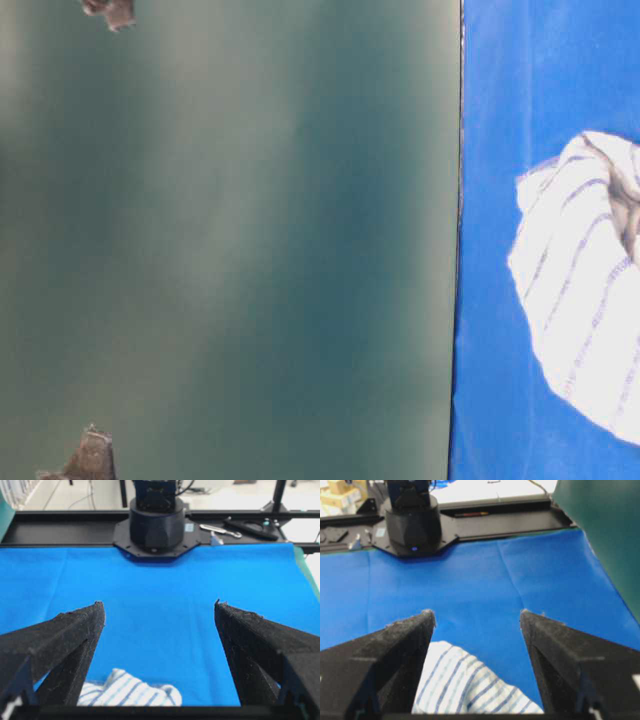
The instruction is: Hand over the towel.
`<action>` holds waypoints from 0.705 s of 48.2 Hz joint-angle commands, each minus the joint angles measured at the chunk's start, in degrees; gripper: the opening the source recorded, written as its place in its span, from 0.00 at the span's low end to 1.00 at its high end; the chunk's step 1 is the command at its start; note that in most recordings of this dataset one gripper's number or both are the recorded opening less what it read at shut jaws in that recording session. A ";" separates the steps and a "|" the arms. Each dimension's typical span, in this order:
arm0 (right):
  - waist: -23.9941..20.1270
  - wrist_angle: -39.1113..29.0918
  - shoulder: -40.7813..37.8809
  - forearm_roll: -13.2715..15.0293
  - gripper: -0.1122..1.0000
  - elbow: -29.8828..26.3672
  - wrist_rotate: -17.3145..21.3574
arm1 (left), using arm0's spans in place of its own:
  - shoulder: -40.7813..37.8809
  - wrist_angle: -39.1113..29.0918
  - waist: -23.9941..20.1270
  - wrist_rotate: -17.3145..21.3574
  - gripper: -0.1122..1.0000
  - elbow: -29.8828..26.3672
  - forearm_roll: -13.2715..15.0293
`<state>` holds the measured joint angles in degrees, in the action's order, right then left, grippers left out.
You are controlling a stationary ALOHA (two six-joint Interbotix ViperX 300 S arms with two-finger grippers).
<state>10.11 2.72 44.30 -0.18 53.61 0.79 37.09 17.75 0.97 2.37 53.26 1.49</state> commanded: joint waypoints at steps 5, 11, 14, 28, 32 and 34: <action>-0.09 2.02 -2.02 0.09 0.74 -0.88 -0.53 | 0.35 0.26 0.09 0.00 0.88 -0.53 0.09; -0.09 1.85 -1.85 0.09 0.73 -0.88 -0.62 | 0.88 0.18 -0.35 0.00 0.88 -0.35 0.09; -0.18 1.67 -1.05 0.09 0.73 -0.88 -0.53 | 1.93 0.18 -0.79 0.00 0.88 0.00 0.09; -1.49 -8.26 10.11 0.26 0.72 0.18 -0.62 | 14.15 -9.23 -2.99 0.00 0.88 2.99 0.09; -1.58 -10.28 14.59 0.26 0.72 1.76 -0.62 | 18.11 -11.60 -2.90 0.00 0.88 4.31 0.09; -1.58 -11.07 16.87 0.26 0.72 2.90 -0.53 | 20.13 -12.57 -2.99 0.00 0.88 5.36 0.00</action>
<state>8.70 -7.21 58.01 0.00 55.81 0.26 54.58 6.50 -1.85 2.37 58.45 1.49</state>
